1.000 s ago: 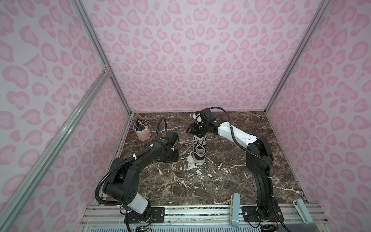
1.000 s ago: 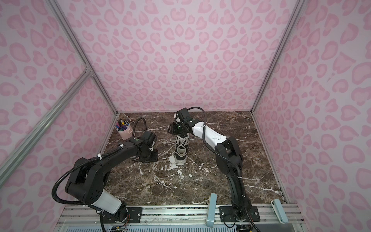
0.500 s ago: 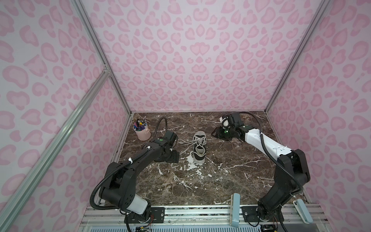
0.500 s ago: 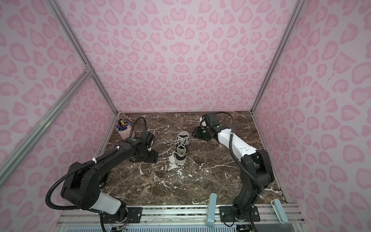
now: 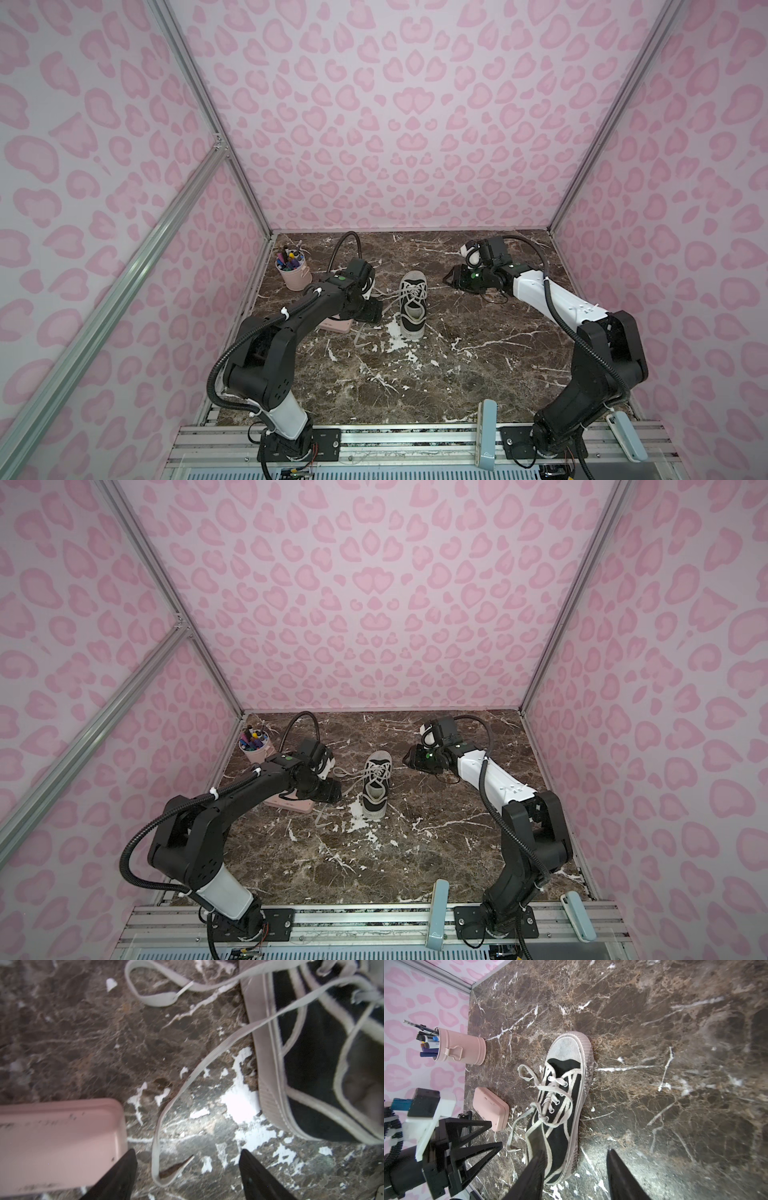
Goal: Tie the shoes
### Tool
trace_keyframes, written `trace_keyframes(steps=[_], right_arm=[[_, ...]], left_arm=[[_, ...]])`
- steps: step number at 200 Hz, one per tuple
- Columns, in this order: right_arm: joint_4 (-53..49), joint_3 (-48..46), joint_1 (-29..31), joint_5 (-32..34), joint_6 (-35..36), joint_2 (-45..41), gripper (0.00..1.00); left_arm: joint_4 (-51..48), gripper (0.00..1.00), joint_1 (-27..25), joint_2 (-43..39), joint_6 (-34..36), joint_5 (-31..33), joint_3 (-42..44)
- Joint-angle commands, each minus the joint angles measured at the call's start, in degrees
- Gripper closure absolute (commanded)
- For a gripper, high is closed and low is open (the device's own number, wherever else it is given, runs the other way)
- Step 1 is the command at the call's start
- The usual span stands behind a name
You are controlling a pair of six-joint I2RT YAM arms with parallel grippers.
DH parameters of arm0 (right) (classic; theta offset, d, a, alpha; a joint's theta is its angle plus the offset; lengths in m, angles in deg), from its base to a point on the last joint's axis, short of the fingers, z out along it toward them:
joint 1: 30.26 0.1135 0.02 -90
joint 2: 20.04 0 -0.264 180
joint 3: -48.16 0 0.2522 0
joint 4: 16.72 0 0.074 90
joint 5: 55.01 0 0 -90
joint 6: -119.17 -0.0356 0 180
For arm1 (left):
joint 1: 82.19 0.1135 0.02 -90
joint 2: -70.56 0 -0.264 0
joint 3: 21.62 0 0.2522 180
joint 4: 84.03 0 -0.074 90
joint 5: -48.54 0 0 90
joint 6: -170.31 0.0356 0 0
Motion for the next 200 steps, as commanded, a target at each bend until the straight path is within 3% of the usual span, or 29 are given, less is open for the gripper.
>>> trace_keyframes(steps=[1,48,159,200], right_arm=[[-0.58,-0.86,-0.18,-0.57,0.36,-0.75,0.5],[-0.6,-1.66,-0.55,0.02,-0.87,-2.38,0.51],[-3.54,-0.55,-1.39,0.23,-0.6,-2.71,0.51],[-3.32,-1.71,-2.11,0.16,-0.68,-3.96,0.51]], left_arm=[[6.66,0.22,-0.12,2.83,1.69,-4.8,-1.65],[10.51,0.27,-0.06,9.68,2.78,-7.21,-5.24],[20.85,0.46,-0.06,14.16,2.57,-10.51,-2.5],[22.15,0.63,-0.05,14.61,3.53,-13.25,-2.58]])
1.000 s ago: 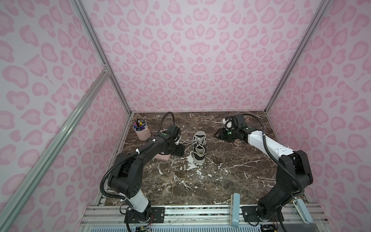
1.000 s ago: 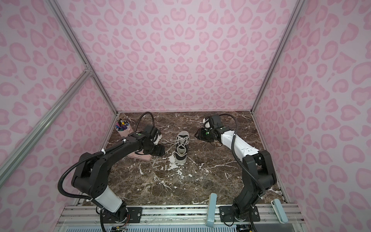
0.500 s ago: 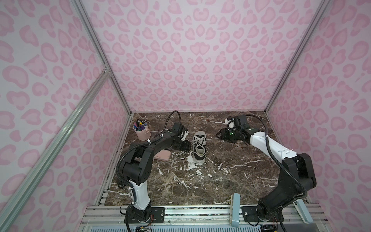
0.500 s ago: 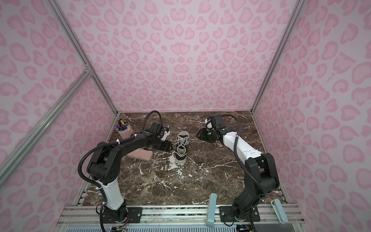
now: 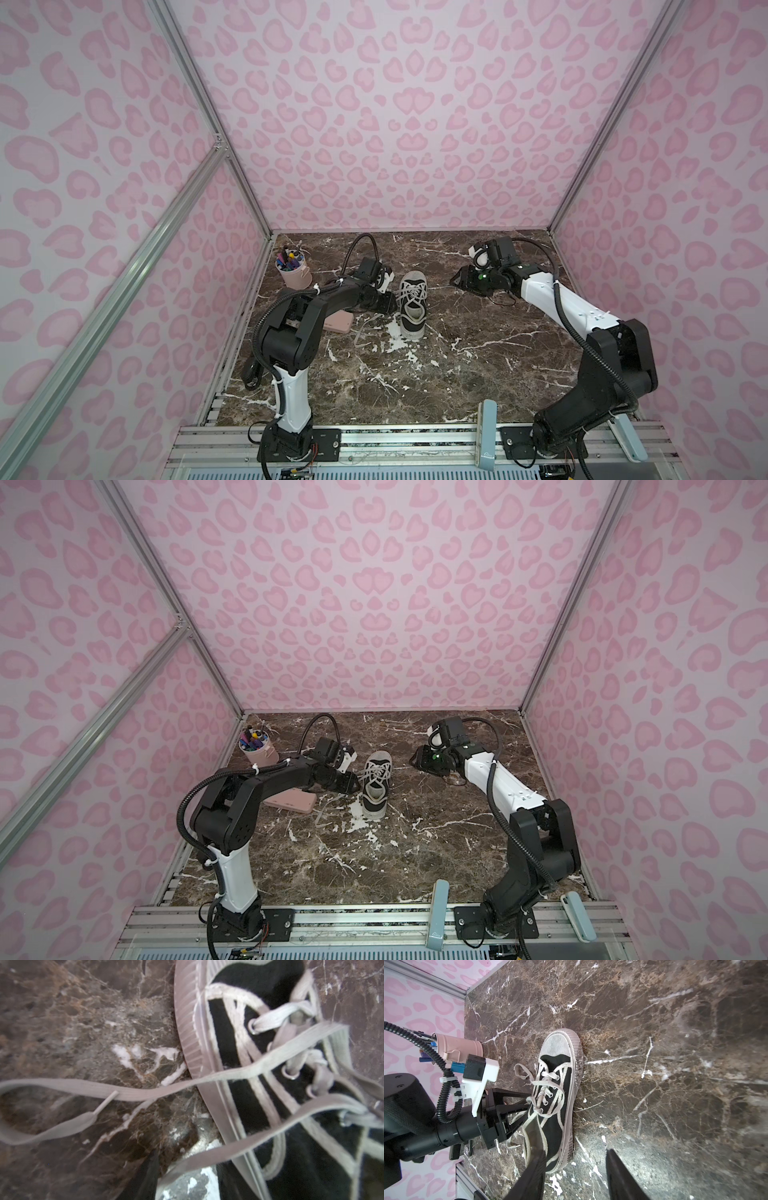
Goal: Tie the shoes
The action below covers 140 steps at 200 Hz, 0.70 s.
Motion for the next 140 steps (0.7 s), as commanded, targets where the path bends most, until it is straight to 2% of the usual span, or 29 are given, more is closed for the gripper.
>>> trace_keyframes(steps=[1,19,45,95,140], right_arm=[[-0.26,-0.78,-0.35,-0.06,-0.01,-0.51,0.51],[-0.27,-1.18,-0.35,-0.13,0.09,-1.03,0.51],[0.7,-2.49,-0.37,-0.15,-0.22,-1.84,0.51],[1.77,-4.08,-0.38,-0.97,-0.46,-1.88,0.52],[1.8,-3.7,-0.36,-1.78,0.08,-1.45,0.52]], left_arm=[[2.44,0.65,0.01,0.16,0.66,-1.93,0.12],[1.88,0.78,-0.01,-0.35,0.87,-1.72,0.04],[1.35,0.86,0.0,-2.64,0.81,-1.13,0.8],[-1.62,0.92,-0.05,-6.78,0.9,-0.59,0.43],[-7.68,0.94,-0.59,-6.89,-0.23,-4.31,-6.3]])
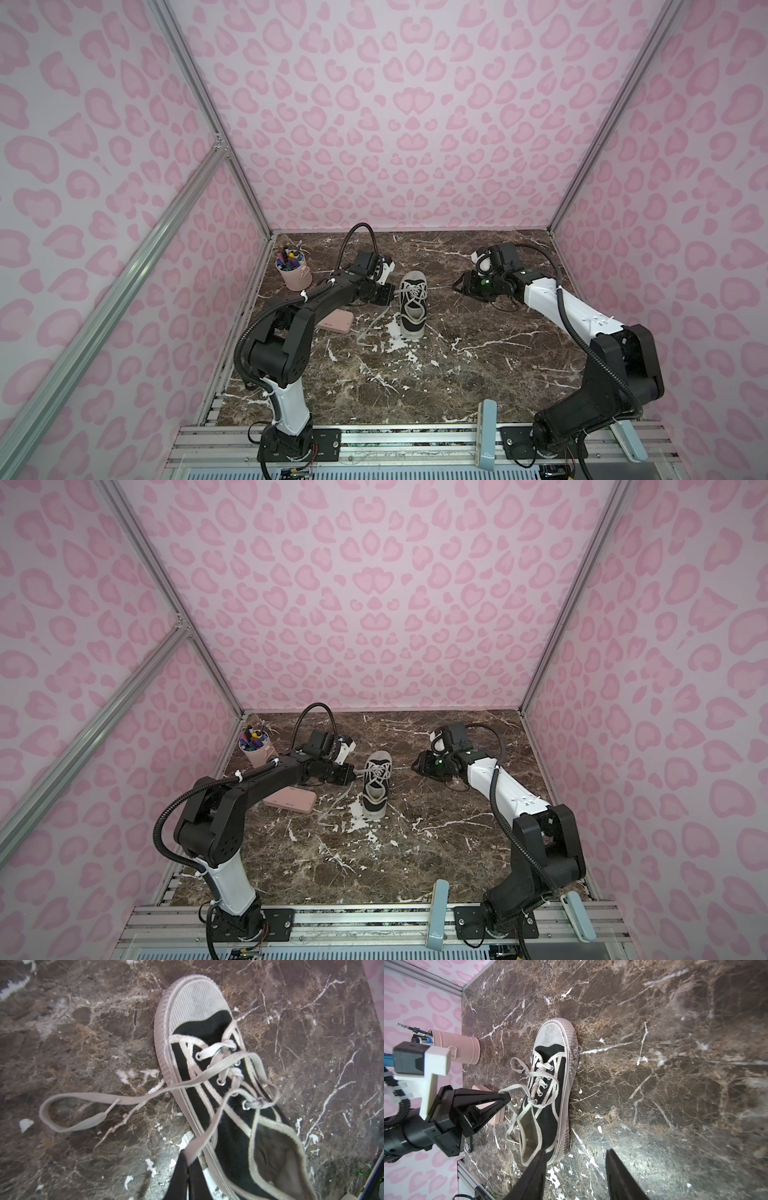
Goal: Tie the shoes
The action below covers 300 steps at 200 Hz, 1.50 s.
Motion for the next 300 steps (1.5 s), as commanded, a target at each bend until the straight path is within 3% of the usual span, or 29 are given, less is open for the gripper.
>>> trace_keyframes(steps=[1,118,152,202,244,300], right_arm=[[0.95,0.17,0.03,-0.77,0.54,0.48,0.52],[2.2,-0.88,-0.84,-2.12,1.59,0.09,0.52],[3.29,-2.31,-1.39,-2.66,1.17,-0.37,0.52],[6.98,-4.08,-1.49,-4.82,-0.44,1.01,0.52],[7.89,-3.67,-1.49,-5.37,-0.48,2.19,0.52],[19.38,-3.15,-0.76,-10.28,-8.04,7.11,0.52]], left_arm=[[-3.73,0.94,-0.57,-0.23,-0.51,-3.09,-3.67],[-13.34,0.93,-4.73,12.17,-1.22,-2.82,-25.57],[-14.75,0.92,-5.44,15.18,-0.91,-3.05,-28.78],[-17.17,0.81,-5.72,19.26,-0.94,-3.59,-33.24],[-17.27,0.83,-5.79,21.02,-1.57,-4.18,-35.28],[-17.86,0.8,-5.72,21.17,-1.7,-4.52,-36.11]])
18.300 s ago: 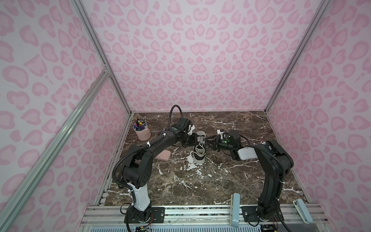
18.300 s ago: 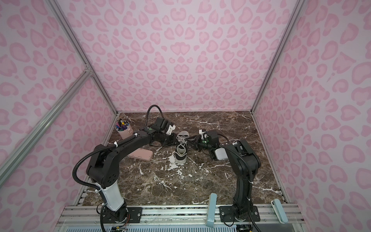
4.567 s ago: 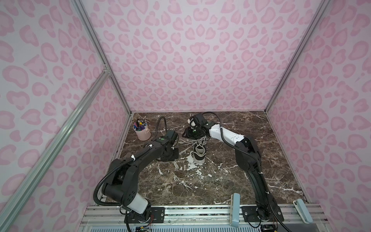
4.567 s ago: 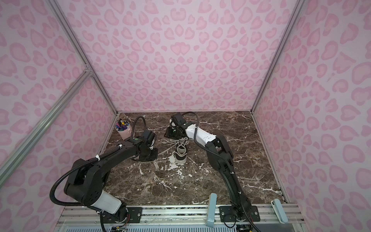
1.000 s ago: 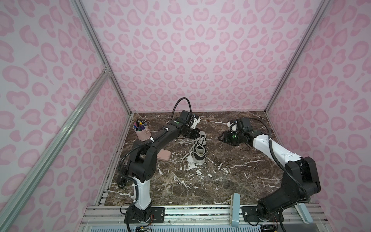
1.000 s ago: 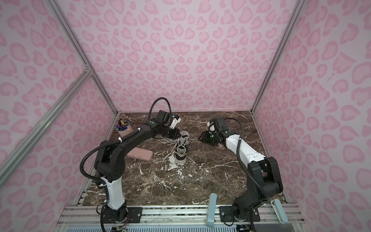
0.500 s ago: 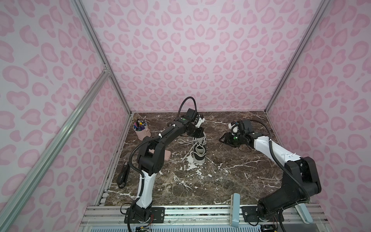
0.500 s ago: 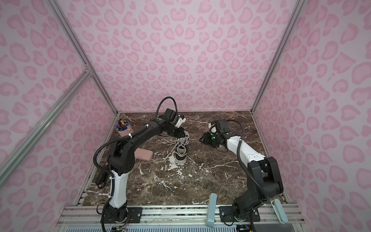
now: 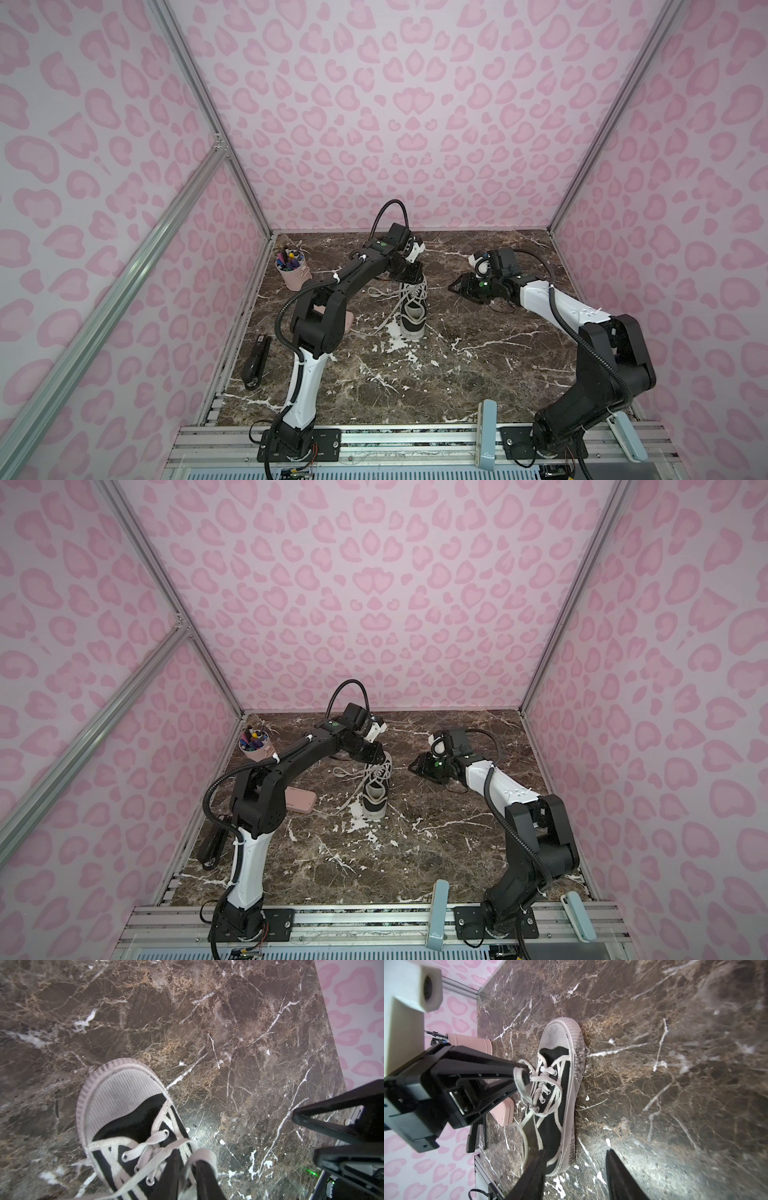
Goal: Tie the shoes
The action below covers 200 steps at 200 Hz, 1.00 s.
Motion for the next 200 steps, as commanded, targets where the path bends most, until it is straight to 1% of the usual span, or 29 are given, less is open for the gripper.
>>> trace_keyframes(steps=[1,35,64,101,144,174,200], right_arm=[[7.8,0.84,0.71,-3.3,-4.61,2.53,0.52],[9.59,5.26,2.97,-4.59,-5.57,6.9,0.54],[12.91,6.26,4.04,-6.2,-7.89,9.56,0.57],[15.72,6.56,4.99,-7.62,-9.92,11.83,0.64],[17.37,6.39,5.34,-8.67,-10.54,12.94,0.69],[18.11,6.96,5.57,-9.62,-10.98,14.24,0.78],[18.52,7.0,5.52,-9.9,-10.88,15.17,0.82]], left_arm=[[-0.94,0.8,-0.06,0.3,-0.04,-0.6,-0.72],[-1.14,0.8,-0.06,0.26,-0.1,-0.79,-0.41],[-0.74,0.79,-0.06,0.32,-0.42,-0.95,-0.47],[-0.63,0.79,0.03,0.42,-0.34,-1.13,-0.56],[-0.86,0.79,0.03,0.27,-0.16,-1.32,-0.56],[-1.12,0.79,-0.03,0.14,0.2,-1.43,-0.39],[-0.84,0.79,0.03,-0.17,0.31,-1.41,0.11]])
